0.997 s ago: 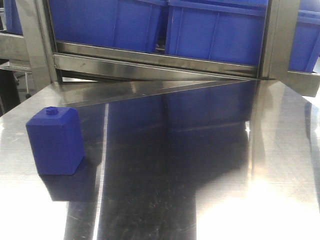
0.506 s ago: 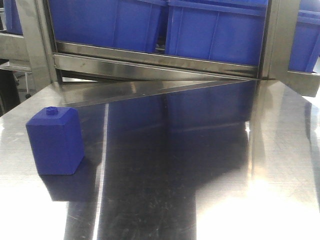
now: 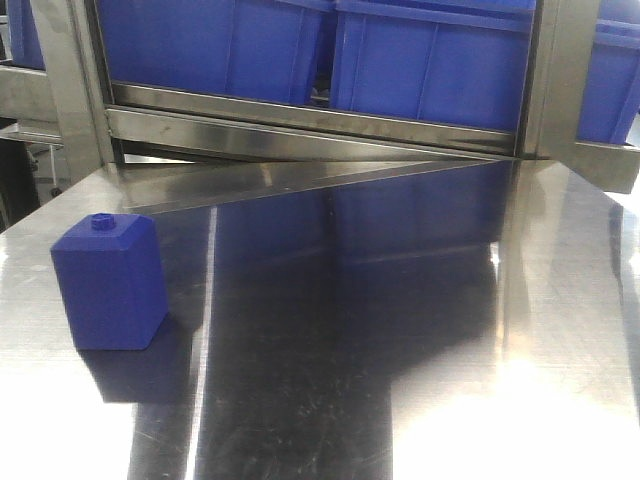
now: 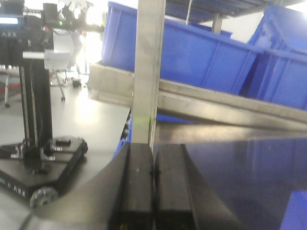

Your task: Pick and sort blue part to right shelf

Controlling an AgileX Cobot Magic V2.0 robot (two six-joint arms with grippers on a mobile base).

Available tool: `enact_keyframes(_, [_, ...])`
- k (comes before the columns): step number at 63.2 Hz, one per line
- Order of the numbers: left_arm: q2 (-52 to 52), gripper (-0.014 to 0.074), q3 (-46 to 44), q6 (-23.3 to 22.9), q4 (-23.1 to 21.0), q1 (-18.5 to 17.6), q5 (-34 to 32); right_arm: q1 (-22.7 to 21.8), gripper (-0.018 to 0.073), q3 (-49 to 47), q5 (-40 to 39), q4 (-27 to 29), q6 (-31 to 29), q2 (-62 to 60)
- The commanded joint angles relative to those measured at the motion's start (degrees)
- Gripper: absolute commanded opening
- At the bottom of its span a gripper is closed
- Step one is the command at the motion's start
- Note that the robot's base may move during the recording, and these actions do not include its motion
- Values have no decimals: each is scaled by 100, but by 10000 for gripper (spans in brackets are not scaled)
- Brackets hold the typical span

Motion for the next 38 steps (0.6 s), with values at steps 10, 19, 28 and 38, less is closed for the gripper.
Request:
enact_keyframes(10, [272,124,-871,-64,67,-154,496,-43,447,-163,-513,-86,-57,59])
enact_keyframes(19, [697,124,-1409,-64,187,-350,511,-43,447,-163,-513,-86,-57,59])
enact_keyframes(28, [1276,124,-1830,-64,473,-476,617,-43,447,-163,-513,-86,-57,59])
enact_keyframes(38, [2003,124,-2091,-64,628,-657,682,-43,447,-163,-513,-86,-57,59])
